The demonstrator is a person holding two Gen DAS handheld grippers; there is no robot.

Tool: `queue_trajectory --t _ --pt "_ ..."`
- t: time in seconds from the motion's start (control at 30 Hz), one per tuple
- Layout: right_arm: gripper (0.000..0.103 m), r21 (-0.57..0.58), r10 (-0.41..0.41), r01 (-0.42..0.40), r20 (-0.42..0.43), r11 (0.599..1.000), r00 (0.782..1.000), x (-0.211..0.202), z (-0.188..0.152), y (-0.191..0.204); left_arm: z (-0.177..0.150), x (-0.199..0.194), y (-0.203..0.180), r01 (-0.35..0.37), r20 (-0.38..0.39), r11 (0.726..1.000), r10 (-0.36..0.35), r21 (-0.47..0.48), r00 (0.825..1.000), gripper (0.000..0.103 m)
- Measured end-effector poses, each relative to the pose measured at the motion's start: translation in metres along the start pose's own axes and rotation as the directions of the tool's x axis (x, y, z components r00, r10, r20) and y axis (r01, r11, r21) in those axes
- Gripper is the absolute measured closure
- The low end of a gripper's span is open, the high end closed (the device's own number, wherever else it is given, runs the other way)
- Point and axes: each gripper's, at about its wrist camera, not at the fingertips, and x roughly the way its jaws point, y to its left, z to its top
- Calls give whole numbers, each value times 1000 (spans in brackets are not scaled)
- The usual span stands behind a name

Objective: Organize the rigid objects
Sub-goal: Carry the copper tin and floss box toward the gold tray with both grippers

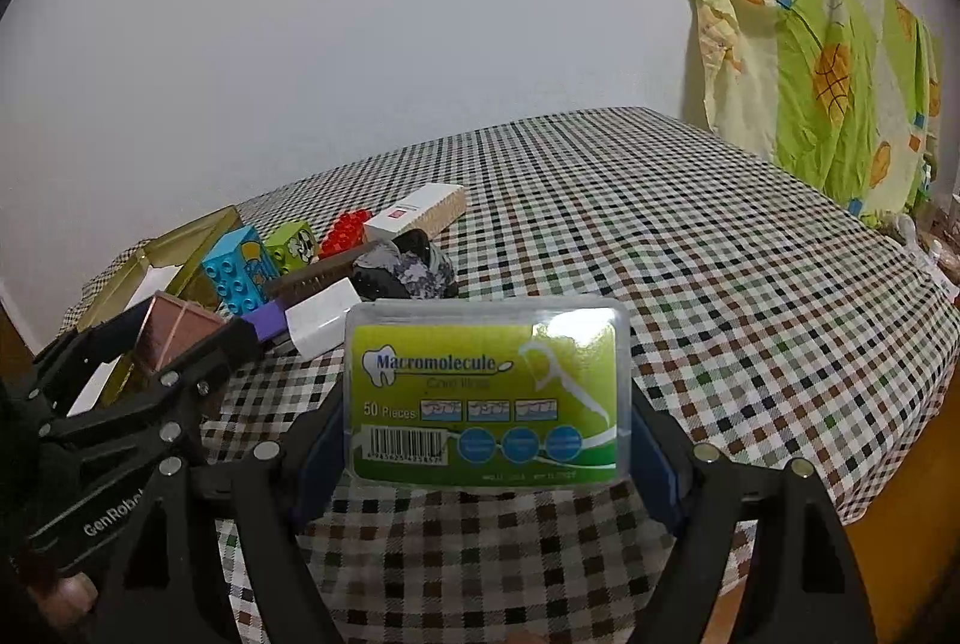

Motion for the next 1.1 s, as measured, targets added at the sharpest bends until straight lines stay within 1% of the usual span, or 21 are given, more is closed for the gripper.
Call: queue_trajectory --t 0.23,0.4,0.7,0.8,0.97,1.1 --pt "21 -13 6 -6 15 1000 1000 -2 -1 7 -2 -6 7 -1 44 999 3 -33 999 26" --pt "21 -23 6 -5 30 1000 1000 -4 -1 11 -4 -10 10 -13 74 999 17 -47 997 26" --pt "21 -30 7 -6 38 1000 999 -5 -2 16 -3 -15 14 -22 108 998 29 -63 994 26" --pt "21 -34 4 -3 47 999 999 -6 -2 18 -4 -18 15 -35 135 997 43 -63 990 26" --pt "21 -42 5 -3 52 999 999 -5 -1 22 -5 -25 14 -26 174 998 35 -53 984 26" --pt "21 -56 9 -6 53 998 999 -5 -3 27 -6 -34 12 -25 221 999 35 -44 975 26"
